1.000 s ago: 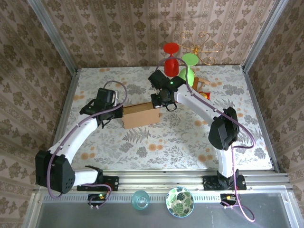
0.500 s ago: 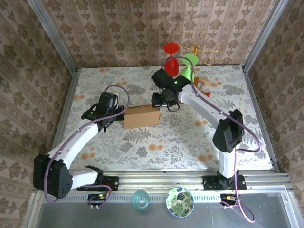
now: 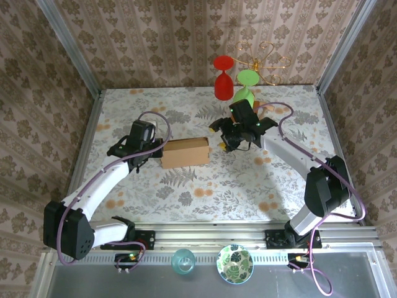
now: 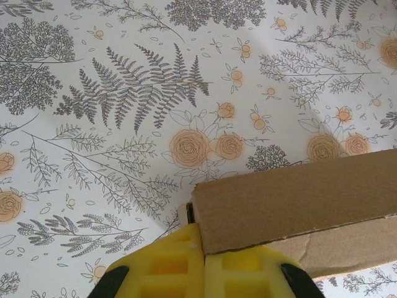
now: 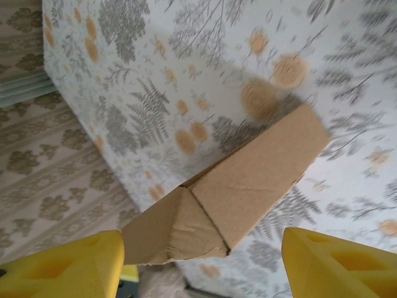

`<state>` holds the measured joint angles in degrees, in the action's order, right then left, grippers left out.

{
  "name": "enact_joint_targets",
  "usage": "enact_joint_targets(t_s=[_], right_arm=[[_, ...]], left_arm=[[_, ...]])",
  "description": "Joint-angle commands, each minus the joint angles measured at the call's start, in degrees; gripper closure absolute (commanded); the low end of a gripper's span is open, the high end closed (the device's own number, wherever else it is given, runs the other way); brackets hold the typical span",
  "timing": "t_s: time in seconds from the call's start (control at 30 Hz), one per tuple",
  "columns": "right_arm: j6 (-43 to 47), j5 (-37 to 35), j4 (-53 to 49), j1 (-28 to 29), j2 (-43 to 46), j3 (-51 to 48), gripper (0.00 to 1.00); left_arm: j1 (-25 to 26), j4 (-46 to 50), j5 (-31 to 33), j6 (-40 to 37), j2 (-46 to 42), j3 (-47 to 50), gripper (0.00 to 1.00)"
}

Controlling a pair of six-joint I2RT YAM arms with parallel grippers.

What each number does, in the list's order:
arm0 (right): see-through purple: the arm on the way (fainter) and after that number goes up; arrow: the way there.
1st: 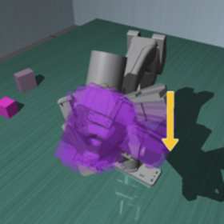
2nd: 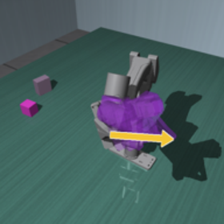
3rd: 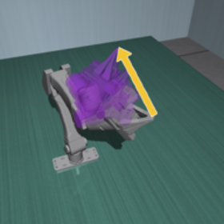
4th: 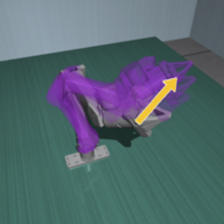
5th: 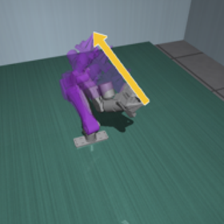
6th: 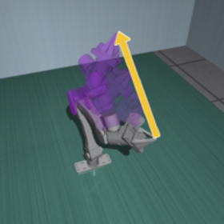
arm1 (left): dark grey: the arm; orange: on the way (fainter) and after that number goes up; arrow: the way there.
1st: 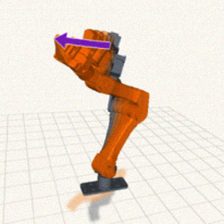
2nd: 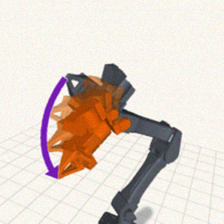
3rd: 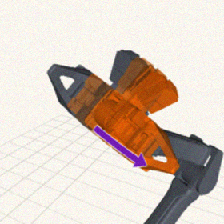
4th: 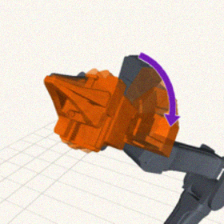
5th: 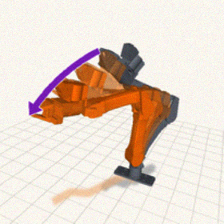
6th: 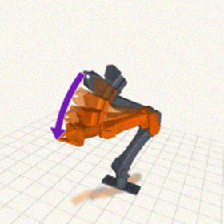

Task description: Fold the paper box

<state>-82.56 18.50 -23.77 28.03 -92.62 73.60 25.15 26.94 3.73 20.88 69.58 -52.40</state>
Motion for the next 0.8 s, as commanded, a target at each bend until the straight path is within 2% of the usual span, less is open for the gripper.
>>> enact_joint_targets(t_s=[0.0,0.2,0.23,0.37,0.57,0.77], right_arm=[[-12.1,4.6,9.4,0.7,0.0,-2.6,0.31],[-14.2,5.5,12.2,1.5,-0.4,-5.2,0.31],[-14.5,5.6,12.7,1.6,-0.6,-5.5,0.31],[-14.8,6.2,14.2,1.9,-1.4,-6.4,0.33],[-15.1,6.6,14.7,2.2,-1.3,-8.1,0.47],[-14.3,6.3,14.6,2.2,-1.5,-9.1,0.53]], left_arm=[[0.6,5.9,-0.4,0.9,0.8,1.5,1.0],[0.6,5.9,-0.2,0.9,1.2,1.0,1.0],[2.3,5.9,-0.2,0.9,1.2,0.9,1.0],[2.5,6.1,0.0,0.9,1.3,0.6,1.0],[2.5,6.5,0.2,0.9,1.3,0.3,1.0],[2.6,6.9,0.1,1.1,1.1,-0.5,0.98]])
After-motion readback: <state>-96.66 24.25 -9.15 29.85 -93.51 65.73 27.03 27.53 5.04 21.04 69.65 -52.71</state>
